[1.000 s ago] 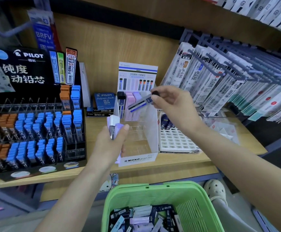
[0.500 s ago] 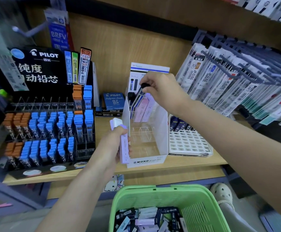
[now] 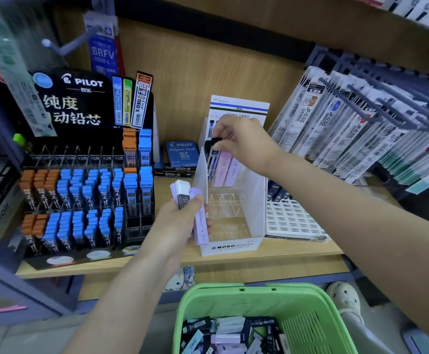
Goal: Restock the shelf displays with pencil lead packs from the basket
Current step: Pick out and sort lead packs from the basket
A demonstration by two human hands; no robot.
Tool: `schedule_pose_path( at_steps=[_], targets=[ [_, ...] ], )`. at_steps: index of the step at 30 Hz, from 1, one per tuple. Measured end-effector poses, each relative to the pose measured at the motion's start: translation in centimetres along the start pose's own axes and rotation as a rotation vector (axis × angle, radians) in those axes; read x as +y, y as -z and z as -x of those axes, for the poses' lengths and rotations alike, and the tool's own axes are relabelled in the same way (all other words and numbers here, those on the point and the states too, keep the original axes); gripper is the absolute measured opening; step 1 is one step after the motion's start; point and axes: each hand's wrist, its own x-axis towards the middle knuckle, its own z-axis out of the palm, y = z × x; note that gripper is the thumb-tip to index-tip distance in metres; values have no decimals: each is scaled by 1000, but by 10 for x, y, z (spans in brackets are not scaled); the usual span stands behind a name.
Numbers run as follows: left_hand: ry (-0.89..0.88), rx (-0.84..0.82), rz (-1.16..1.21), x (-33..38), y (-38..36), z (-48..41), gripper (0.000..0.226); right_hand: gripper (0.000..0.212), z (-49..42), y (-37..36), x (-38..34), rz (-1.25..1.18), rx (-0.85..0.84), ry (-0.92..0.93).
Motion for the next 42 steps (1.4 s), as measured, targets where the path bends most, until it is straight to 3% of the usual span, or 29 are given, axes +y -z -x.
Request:
schedule_pose_path(
  at_steps=[8,17,21,26,29,33,37,42],
  targets=[
    [-4,31,13,-1,1,-2,12,13,2,-6,3,178,25,53],
    [-17,-4,33,0,3,-1,10,19,14,-20,3,414,190,131],
    [-37,-24,-14,0,3,1,12,13,39,-17,-4,42,262,47],
    [-65,-48,-108,-3,2,0,14,9,79,-18,-13,-290,-79,-180],
    [-67,-119,-155,-7,0,2,13,10,91,-19,-13,-463,-148,-279],
    [-54,-219,-190,-10,-3,4,17,18,98,-13,-8,-611,-161,-383],
    [-15,-305,-152,-9,-8,7,17,9,103,2,-2,-720,-31,-405],
    [-96,-242,-318,-17,-15,2,17,7,112,16,6,-673,-64,-365]
  ],
)
